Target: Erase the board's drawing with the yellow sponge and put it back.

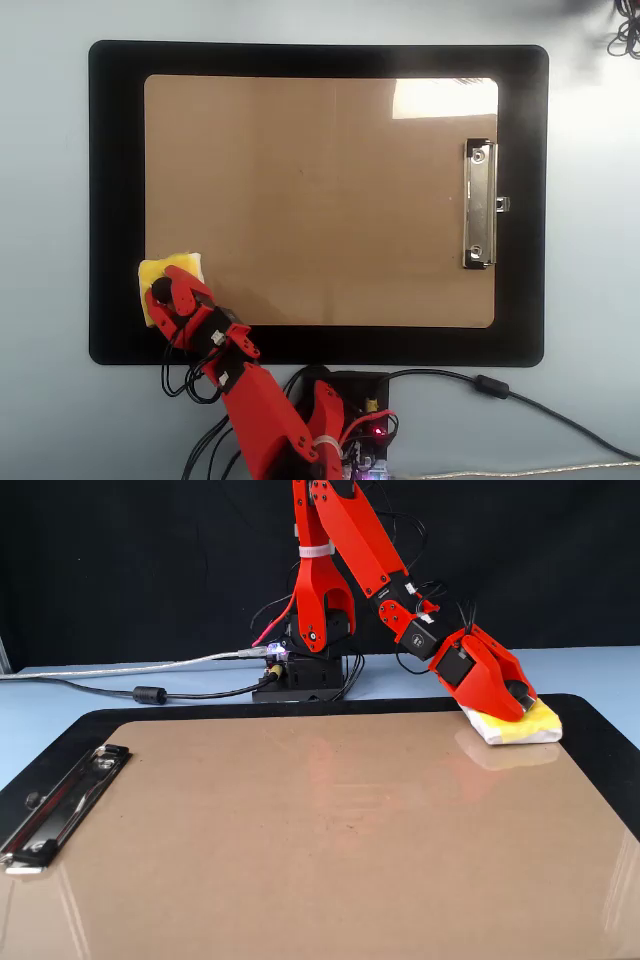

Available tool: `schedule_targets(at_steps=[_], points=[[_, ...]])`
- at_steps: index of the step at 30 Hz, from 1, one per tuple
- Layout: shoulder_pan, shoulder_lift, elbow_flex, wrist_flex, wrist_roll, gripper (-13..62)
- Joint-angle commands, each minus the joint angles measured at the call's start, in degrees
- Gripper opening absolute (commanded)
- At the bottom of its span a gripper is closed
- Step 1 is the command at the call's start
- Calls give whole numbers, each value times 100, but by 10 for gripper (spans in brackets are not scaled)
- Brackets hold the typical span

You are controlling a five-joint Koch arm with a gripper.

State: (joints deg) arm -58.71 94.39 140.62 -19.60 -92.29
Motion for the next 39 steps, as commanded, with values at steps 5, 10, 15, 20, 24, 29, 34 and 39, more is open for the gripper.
schedule_targets(at_steps=[5, 10, 15, 20, 24, 29, 34, 39], points=[[-123, 606, -185, -448, -176, 344], [-114, 1819, -193, 44, -237, 337], [-70, 3393, -853, 2979, -633, 337], [580, 3858, -2883, 8077, -729, 338], [2197, 3841, -3463, 10591, 272, 340], [4377, 3858, -2522, 10995, 1477, 339], [5476, 4043, -1020, 10775, 1775, 339], [6056, 4043, -246, 10758, 1740, 339]])
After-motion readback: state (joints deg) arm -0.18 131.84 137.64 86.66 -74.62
